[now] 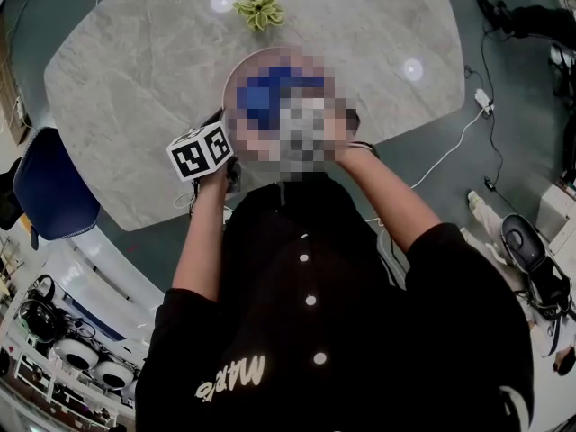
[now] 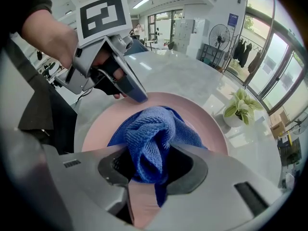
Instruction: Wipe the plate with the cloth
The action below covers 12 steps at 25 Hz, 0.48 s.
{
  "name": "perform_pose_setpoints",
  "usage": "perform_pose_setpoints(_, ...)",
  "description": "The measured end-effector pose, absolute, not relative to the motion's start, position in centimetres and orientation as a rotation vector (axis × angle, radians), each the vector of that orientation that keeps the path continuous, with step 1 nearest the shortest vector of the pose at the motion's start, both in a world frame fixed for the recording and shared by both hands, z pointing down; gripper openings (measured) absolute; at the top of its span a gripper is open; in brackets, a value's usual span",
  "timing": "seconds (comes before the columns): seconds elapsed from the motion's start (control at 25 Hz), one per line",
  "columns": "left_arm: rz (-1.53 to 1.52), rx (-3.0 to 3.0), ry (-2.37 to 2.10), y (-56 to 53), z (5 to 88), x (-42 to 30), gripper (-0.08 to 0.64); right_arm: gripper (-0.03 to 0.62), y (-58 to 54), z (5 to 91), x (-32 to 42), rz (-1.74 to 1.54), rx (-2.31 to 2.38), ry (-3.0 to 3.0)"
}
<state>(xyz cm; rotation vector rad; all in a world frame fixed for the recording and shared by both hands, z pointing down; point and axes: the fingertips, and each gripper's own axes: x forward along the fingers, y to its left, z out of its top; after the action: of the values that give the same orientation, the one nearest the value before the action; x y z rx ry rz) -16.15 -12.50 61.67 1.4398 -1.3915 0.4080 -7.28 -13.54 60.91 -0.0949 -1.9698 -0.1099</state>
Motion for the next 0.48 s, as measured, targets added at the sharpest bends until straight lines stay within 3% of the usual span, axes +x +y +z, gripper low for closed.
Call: perform_pose_setpoints(0.48, 0.434, 1.449, -1.41, -12.5, 61.6, -16.1, 0.031, 0.153, -14.4, 61.3, -4.4, -0.13, -0.067, -1.912)
